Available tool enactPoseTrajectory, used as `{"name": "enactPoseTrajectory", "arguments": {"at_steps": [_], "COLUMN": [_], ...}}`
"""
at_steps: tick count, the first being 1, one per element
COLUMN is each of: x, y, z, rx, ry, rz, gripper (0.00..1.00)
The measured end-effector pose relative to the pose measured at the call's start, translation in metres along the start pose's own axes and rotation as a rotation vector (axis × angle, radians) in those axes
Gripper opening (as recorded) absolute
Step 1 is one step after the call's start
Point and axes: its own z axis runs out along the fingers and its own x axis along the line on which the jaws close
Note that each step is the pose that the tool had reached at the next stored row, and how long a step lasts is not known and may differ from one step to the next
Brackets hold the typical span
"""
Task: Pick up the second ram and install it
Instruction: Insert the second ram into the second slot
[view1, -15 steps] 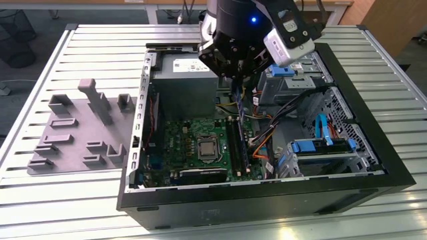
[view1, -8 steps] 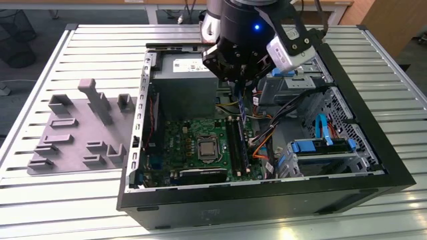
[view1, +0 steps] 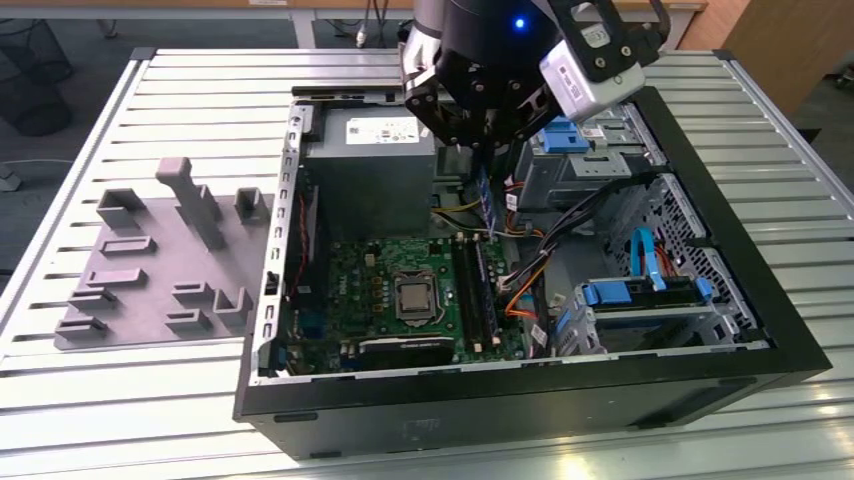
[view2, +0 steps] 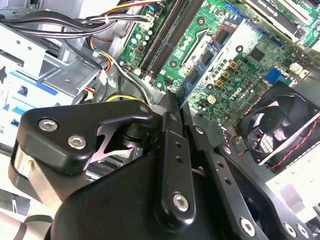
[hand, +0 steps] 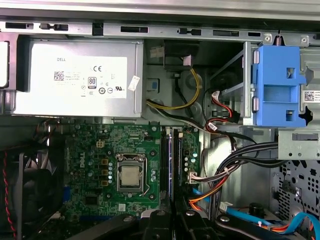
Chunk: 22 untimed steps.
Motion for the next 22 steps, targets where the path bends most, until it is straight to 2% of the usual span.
{"name": "enactPoseTrajectory", "arguments": {"at_steps": [22], "x": [0.0001], "y": [-0.0001], "z": [0.0027], "rx": [0.0001], "ry": [0.0000], "rz": [0.000], "gripper": [0.14]}}
